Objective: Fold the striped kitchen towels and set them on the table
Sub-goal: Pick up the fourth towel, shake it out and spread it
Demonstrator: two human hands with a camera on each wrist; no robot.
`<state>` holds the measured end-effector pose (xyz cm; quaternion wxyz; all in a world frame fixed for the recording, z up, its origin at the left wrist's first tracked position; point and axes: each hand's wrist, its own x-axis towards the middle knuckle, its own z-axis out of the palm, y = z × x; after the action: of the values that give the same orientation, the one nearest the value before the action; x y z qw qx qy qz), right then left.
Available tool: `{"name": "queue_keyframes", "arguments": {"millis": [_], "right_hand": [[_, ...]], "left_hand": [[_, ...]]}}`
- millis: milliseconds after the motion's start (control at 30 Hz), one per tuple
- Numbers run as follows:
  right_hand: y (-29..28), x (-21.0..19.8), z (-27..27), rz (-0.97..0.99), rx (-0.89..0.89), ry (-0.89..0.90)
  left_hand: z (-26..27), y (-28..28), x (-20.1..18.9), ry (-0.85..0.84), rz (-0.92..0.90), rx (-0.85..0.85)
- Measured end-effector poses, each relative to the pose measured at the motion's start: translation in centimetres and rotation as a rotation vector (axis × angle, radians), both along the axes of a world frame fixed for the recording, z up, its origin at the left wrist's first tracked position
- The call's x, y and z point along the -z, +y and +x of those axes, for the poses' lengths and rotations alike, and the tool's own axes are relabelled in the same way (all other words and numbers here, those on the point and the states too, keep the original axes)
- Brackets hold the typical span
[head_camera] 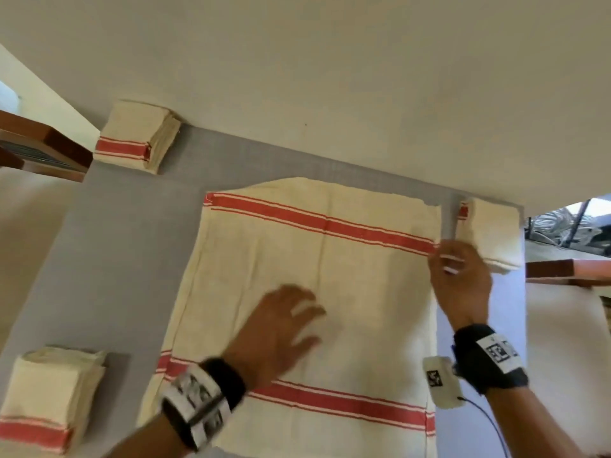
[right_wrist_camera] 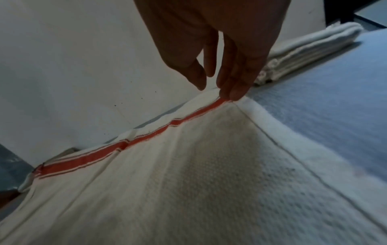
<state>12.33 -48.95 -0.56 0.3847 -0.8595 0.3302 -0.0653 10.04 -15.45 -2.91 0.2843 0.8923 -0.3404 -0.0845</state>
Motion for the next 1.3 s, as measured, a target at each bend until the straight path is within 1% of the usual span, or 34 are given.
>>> {"name": "queue_keyframes", "arguments": {"millis": [67, 100, 133, 167, 200, 233, 267, 300, 367, 400, 467, 567, 633, 700, 767, 833, 867, 933, 967, 1000, 1100, 1133, 1200, 1267, 1300], "right_hand": [[0.6, 0.3, -0.4, -0.029, -0.017, 0.094], [0.4, 0.6, -0.3, -0.074, -0.053, 0.139], [0.2, 0.9, 0.1, -0.107, -0.097, 0.191], [-0.3, 1.3, 0.6, -0.135, -0.130, 0.252], [-0.7, 1.8, 1.0, -0.154, -0.146, 0.291], [-1.3, 2.3, 1.4, -0.162, -0.132, 0.312], [-2.0, 2.6, 1.8, -0.156, -0.107, 0.300], [-2.4, 2.6, 2.4, -0.125, -0.071, 0.270], [-3.1, 2.6, 3.3, -0.004, -0.015, 0.214], [-3.3, 2.4, 3.8, 0.035, -0.026, 0.187], [-3.6, 2.4, 4.8, 0.015, -0.130, 0.153], [-3.8, 2.7, 5.5, -0.116, -0.238, 0.242], [-3.9, 2.6, 6.0, -0.166, -0.274, 0.228], [-4.3, 2.3, 6.9, -0.107, -0.265, 0.206], [-5.0, 1.8, 7.3, -0.006, -0.253, 0.195], [-6.1, 1.3, 7.0, 0.085, -0.232, 0.176], [-6.7, 0.8, 6.6, 0.141, -0.213, 0.158], [-7.8, -0.2, 5.4, 0.220, -0.185, 0.141], [-8.6, -0.3, 4.8, 0.216, -0.182, 0.140], [-8.9, -0.6, 4.2, 0.180, -0.213, 0.130], [-8.6, -0.8, 3.5, -0.123, -0.376, 0.155], [-7.9, -0.9, 3.3, -0.156, -0.411, 0.170], [-6.7, -1.0, 3.7, -0.154, -0.439, 0.239], [-5.6, -0.6, 3.9, -0.191, -0.497, 0.303], [-5.1, -0.5, 3.9, -0.212, -0.539, 0.304]], "left_hand": [[-7.4, -4.4, 1.1, 0.126, 0.025, 0.174], [-10.8, -6.8, 1.8, 0.196, 0.062, 0.225], [-13.6, -8.9, 2.4, 0.254, 0.103, 0.223], [-16.3, -11.1, 2.5, 0.304, 0.122, 0.175], [-18.4, -13.2, 2.6, 0.319, 0.158, 0.162], [-20.1, -14.9, 2.9, 0.267, 0.176, 0.170], [-21.5, -16.5, 3.1, 0.180, 0.159, 0.147], [-21.9, -17.7, 3.2, 0.146, 0.134, 0.107], [-21.8, -19.5, 2.8, 0.250, 0.127, 0.048], [-21.5, -20.1, 2.4, 0.328, 0.151, -0.004], [-21.0, -20.7, 1.3, 0.403, 0.186, -0.130], [-21.8, -21.3, 0.6, 0.466, 0.189, -0.229], [-21.9, -20.6, -0.2, 0.556, 0.111, -0.294], [-21.5, -19.9, -1.0, 0.690, 0.024, -0.352], [-21.5, -19.4, -1.6, 0.873, -0.099, -0.397], [-22.1, -19.6, -2.2, 1.048, -0.234, -0.358], [-22.6, -20.0, -2.4, 1.100, -0.270, -0.307], [-23.4, -20.5, -2.6, 1.106, -0.281, -0.214], [-23.6, -20.5, -2.6, 1.099, -0.270, -0.198], [-23.7, -20.5, -2.5, 1.111, -0.263, -0.209], [-23.3, -19.5, -2.1, 1.082, -0.231, -0.286], [-23.0, -19.1, -2.1, 1.070, -0.211, -0.313], [-22.4, -18.5, -2.1, 1.050, -0.171, -0.345], [-22.1, -17.8, -2.1, 1.027, -0.175, -0.369], [-22.1, -17.3, -2.2, 1.001, -0.182, -0.393]]}}
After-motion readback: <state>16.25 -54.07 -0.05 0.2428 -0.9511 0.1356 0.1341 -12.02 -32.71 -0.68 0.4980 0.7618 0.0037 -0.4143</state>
